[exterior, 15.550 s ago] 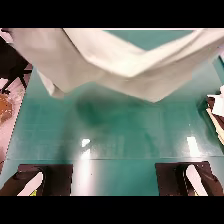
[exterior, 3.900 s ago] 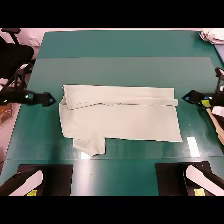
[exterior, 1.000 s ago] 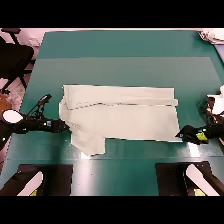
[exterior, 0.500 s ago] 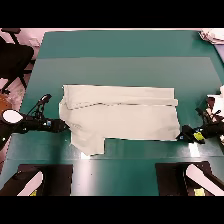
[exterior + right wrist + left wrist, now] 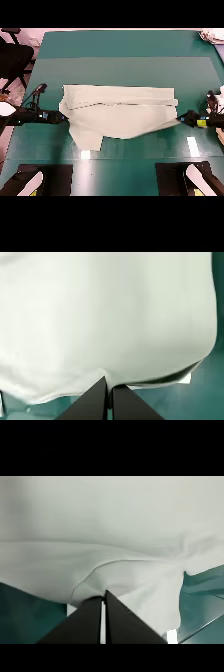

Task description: Fold the shirts.

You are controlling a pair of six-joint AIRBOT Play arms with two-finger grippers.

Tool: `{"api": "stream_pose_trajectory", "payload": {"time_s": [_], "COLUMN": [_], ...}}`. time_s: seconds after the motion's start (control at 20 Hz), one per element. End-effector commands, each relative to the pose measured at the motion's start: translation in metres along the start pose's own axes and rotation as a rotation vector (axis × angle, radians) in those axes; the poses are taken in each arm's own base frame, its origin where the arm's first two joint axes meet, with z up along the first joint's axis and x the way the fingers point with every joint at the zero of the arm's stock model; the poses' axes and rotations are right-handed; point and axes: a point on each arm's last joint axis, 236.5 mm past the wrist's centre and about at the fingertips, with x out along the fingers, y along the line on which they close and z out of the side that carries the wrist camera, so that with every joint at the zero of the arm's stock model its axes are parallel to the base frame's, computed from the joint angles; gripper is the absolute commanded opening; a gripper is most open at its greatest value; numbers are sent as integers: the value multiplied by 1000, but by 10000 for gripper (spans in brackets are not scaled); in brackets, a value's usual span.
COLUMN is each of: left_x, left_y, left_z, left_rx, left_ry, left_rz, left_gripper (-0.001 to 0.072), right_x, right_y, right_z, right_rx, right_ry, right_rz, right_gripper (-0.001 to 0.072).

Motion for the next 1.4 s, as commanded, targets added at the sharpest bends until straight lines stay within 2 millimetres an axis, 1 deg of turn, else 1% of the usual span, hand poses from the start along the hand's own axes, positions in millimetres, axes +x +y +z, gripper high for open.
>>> {"api": "stream_pose_trajectory", "payload": {"time_s": [0.0,0.1,0.2,0.3,0.4,0.45,0.5,0.6,0.7,0.75,0.85,1.0,1.1,1.25,1.35], "left_x": [-19,-21,-23,-29,-36,-35,-30,-14,2,8,15,16,16,18,23], "left_y": [-8,-7,-1,7,18,24,29,37,46,51,63,77,77,73,77], "left_z": [35,46,60,81,104,109,111,111,113,117,130,150,159,164,164], "left_rx": [47,45,44,40,37,37,44,62,66,50,21,-3,16,72,99], "left_ry": [-93,-137,-195,-284,-384,-404,-402,-369,-357,-368,-414,-502,-539,-561,-555], "left_rz": [13,22,48,84,130,146,153,148,141,137,149,174,165,155,165], "left_gripper": [26,26,26,27,27,27,27,27,27,27,28,28,28,28,28], "right_x": [-30,-32,-27,-20,-12,-7,-2,8,19,25,37,52,59,68,75], "right_y": [30,35,29,22,16,12,7,0,2,-1,0,-1,-4,-15,-20], "right_z": [47,67,81,95,103,105,106,109,114,115,116,120,123,122,120], "right_rx": [-67,-52,-28,-7,17,32,46,54,47,44,19,-7,-3,23,38], "right_ry": [-177,-190,-170,-149,-110,-89,-68,-47,-47,-45,-41,-49,-53,-41,-27], "right_rz": [25,64,74,90,107,115,121,135,169,158,146,123,111,102,101], "right_gripper": [24,24,25,25,25,25,25,25,25,24,25,25,25,25,25]}}
